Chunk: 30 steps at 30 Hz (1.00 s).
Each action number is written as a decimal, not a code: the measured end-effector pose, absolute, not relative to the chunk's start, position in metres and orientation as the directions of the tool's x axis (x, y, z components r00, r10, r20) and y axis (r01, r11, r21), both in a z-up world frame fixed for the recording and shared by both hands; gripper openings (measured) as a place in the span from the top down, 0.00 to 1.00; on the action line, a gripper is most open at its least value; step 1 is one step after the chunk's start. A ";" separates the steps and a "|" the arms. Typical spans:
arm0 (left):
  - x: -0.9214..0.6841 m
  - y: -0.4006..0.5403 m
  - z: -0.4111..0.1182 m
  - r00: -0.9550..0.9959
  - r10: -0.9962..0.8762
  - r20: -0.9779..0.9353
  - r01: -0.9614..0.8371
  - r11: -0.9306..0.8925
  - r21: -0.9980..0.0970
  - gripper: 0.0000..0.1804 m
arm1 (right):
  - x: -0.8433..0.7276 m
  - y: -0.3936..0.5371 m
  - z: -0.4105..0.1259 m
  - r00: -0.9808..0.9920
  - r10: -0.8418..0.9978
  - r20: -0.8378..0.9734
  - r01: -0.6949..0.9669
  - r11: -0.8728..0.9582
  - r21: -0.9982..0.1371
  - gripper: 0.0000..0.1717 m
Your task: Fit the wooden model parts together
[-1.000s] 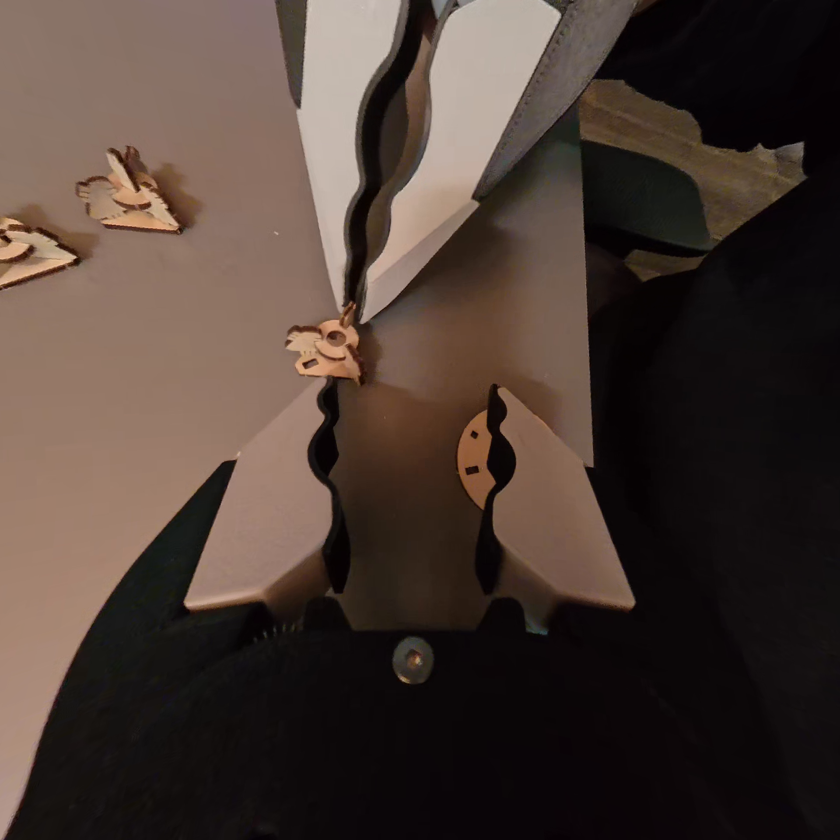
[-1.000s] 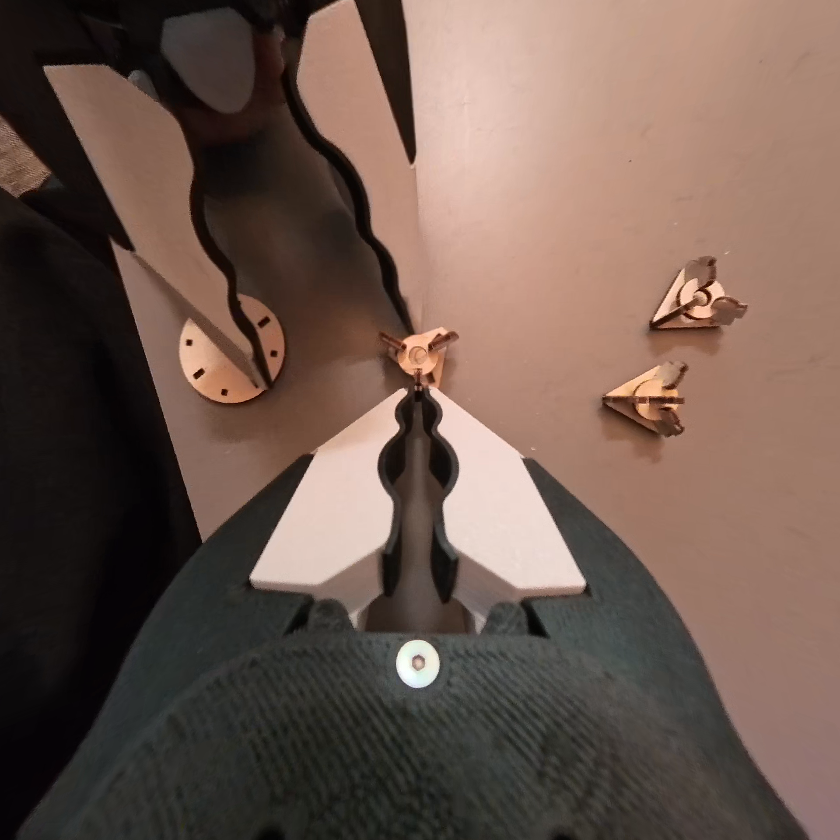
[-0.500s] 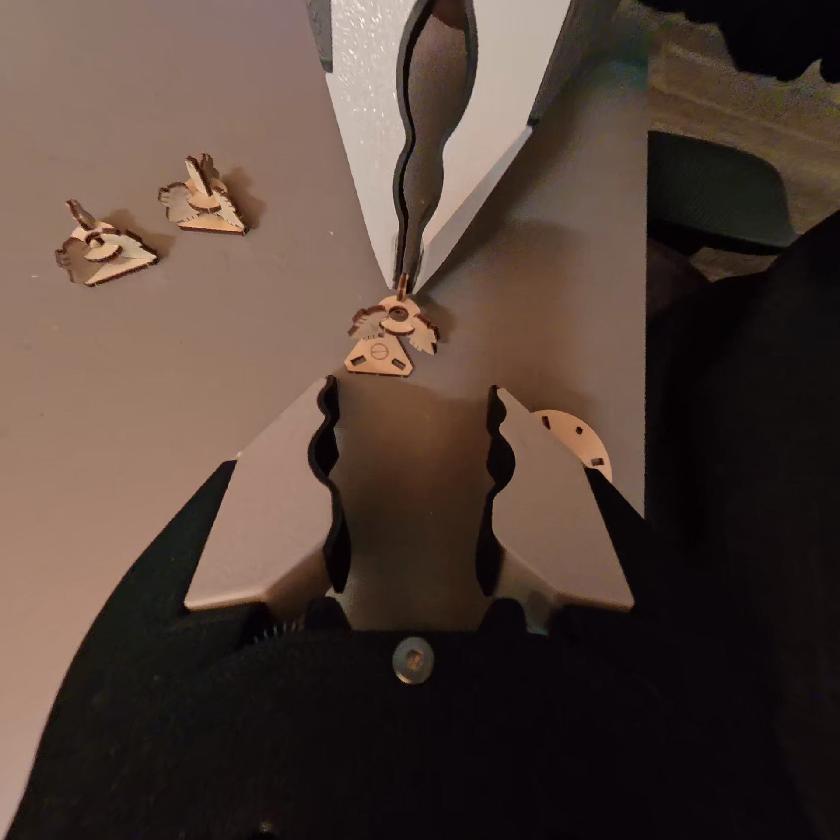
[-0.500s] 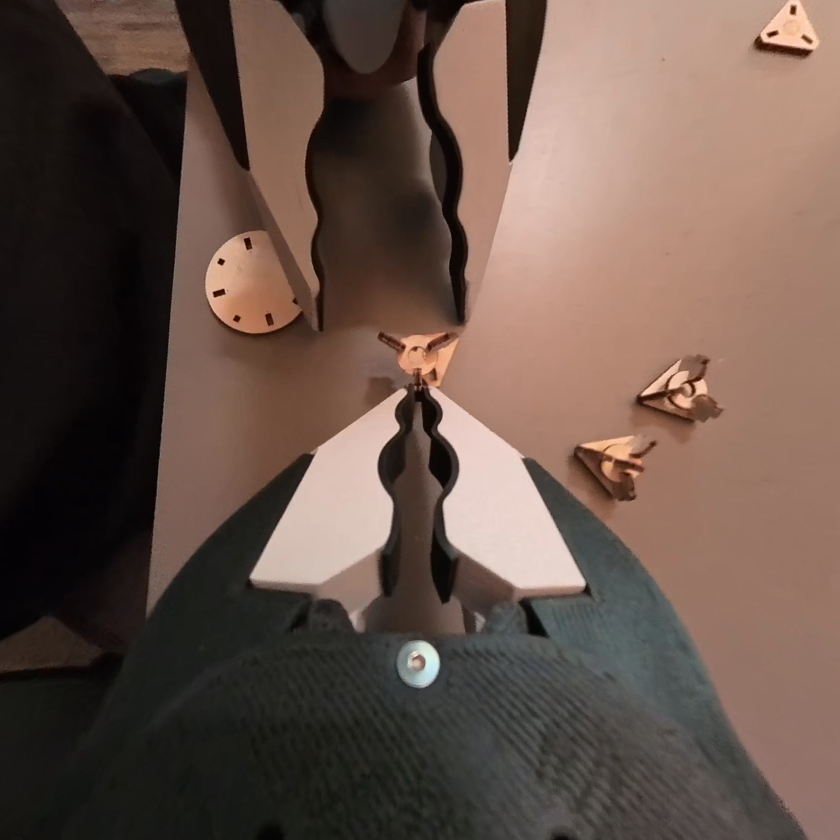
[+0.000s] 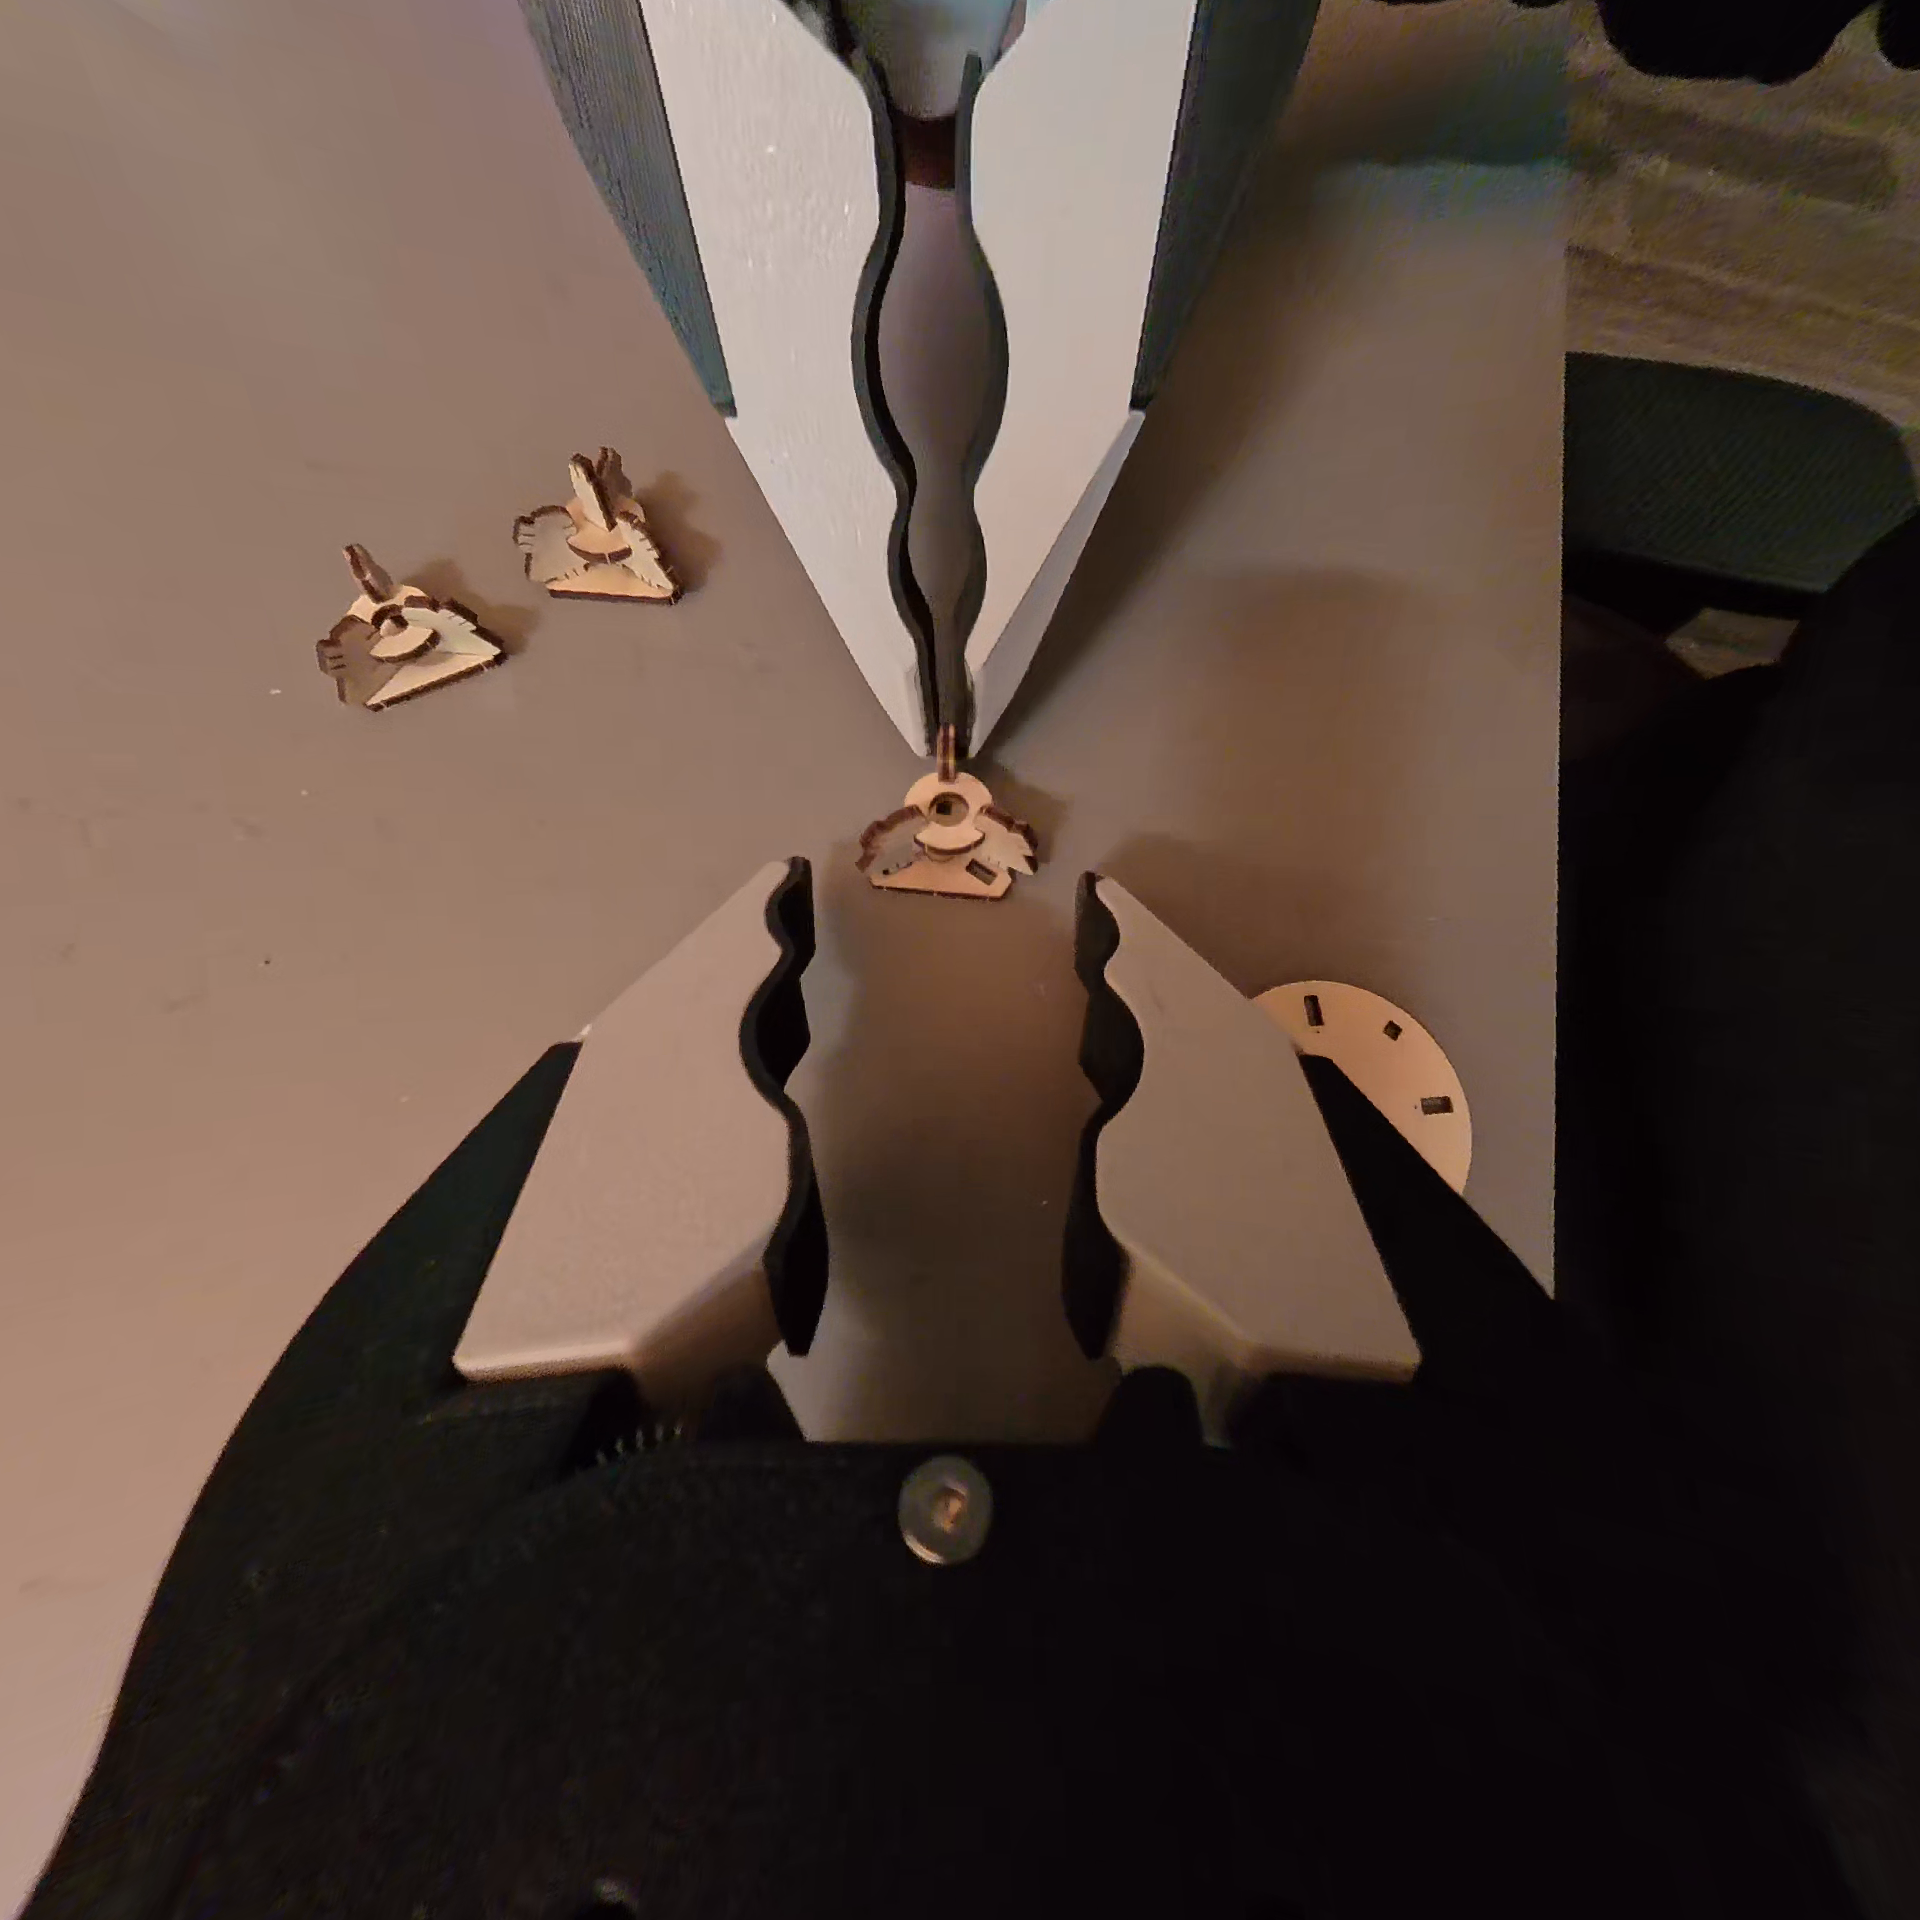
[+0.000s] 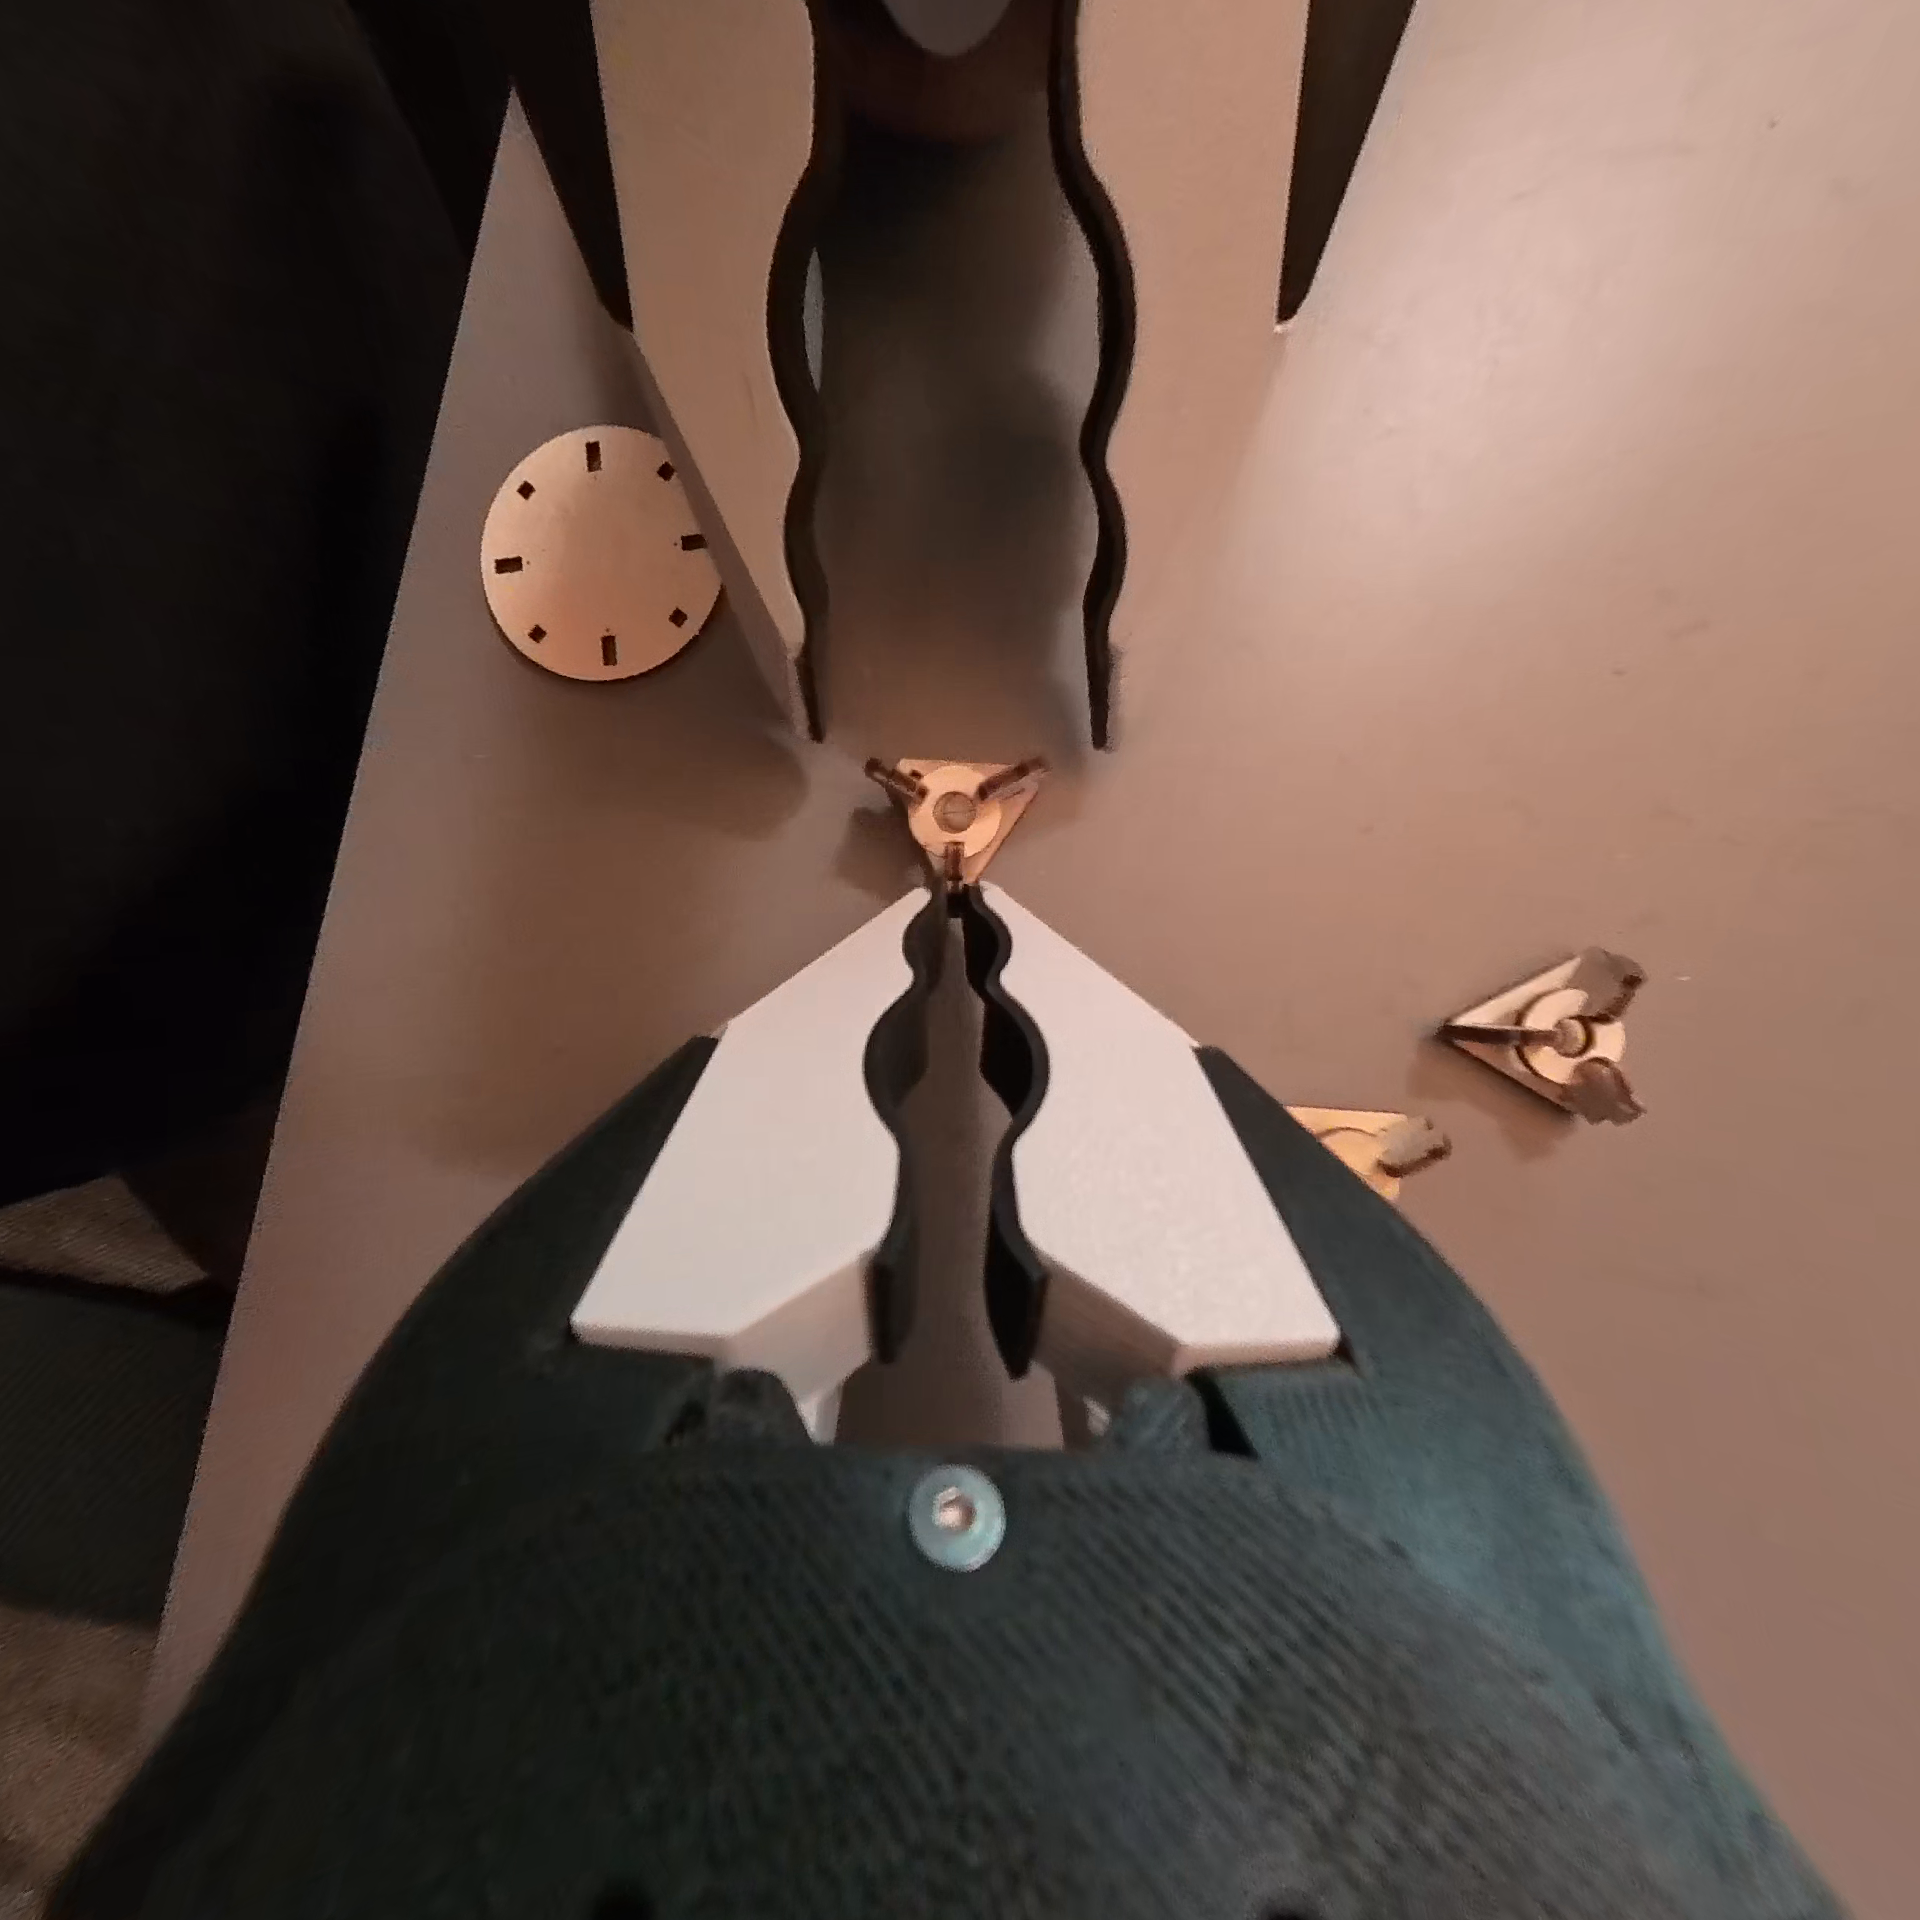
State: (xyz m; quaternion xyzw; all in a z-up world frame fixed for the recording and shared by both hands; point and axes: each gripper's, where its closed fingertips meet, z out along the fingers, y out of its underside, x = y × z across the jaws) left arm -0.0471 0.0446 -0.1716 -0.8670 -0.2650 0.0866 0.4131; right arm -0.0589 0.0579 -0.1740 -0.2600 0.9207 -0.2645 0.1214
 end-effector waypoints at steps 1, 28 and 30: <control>-0.047 0.045 -0.172 0.847 0.527 0.069 0.388 -0.523 -0.759 0.72 | -0.058 0.058 -0.174 -0.835 -0.543 -0.089 -0.412 0.725 -0.552 1.00; -0.050 0.049 -0.181 0.848 0.530 -0.019 0.355 -0.593 -0.723 0.80 | -0.059 0.057 -0.174 -0.829 -0.551 -0.095 -0.438 0.745 -0.503 0.99; -0.050 0.049 -0.181 0.847 0.531 -0.018 0.356 -0.593 -0.723 0.80 | -0.059 0.057 -0.174 -0.830 -0.549 -0.096 -0.436 0.747 -0.502 0.99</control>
